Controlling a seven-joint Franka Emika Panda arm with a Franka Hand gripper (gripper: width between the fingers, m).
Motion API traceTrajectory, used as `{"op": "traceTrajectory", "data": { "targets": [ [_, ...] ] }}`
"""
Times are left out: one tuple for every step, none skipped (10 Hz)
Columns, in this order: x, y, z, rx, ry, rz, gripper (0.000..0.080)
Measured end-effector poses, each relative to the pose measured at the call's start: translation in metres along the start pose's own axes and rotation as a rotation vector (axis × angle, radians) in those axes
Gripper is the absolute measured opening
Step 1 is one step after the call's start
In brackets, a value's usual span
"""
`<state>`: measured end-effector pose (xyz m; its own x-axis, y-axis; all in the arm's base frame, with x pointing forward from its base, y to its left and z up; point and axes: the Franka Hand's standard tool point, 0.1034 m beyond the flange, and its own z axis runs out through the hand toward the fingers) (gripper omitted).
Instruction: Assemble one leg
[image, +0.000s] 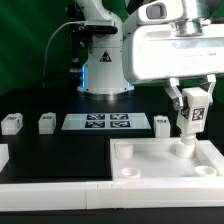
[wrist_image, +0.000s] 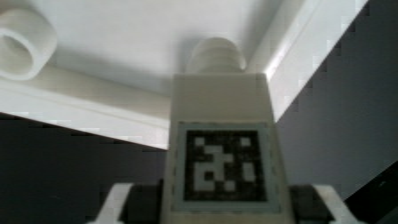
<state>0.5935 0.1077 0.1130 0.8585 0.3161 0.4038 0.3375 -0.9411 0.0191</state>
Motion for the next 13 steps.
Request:
{"op": "traceTrajectory", "data": {
  "targets": [
    [0.005,0.001,0.006,0.002,0.004,-0.005,0.0293],
    [0.012,0.002,0.013,0.004,0.01,-0.007,0.0293],
    [0.015,0.0,0.015,0.006,0.013,-0.009,0.0293],
    [0.014,0.001,0.015,0.006,0.011,-0.009,0.0293],
    [0.014,0.0,0.015,0.006,0.011,-0.009,0.0293],
    [0.014,0.0,0.015,0.006,0.01,-0.008,0.0293],
    [0.013,0.0,0.015,0.006,0.01,-0.008,0.0293],
    [0.012,0.0,0.018,0.007,0.008,-0.008,0.0293],
    [0.011,0.0,0.024,0.01,0.002,-0.005,0.0293],
    [0.016,0.001,0.027,0.011,0.003,-0.005,0.0293],
    [0.022,0.004,0.027,0.009,0.007,-0.002,0.0293],
    [0.025,0.007,0.027,0.008,0.008,-0.003,0.0293],
    [0.027,0.008,0.028,0.007,0.011,-0.005,0.0293]
  ]
}}
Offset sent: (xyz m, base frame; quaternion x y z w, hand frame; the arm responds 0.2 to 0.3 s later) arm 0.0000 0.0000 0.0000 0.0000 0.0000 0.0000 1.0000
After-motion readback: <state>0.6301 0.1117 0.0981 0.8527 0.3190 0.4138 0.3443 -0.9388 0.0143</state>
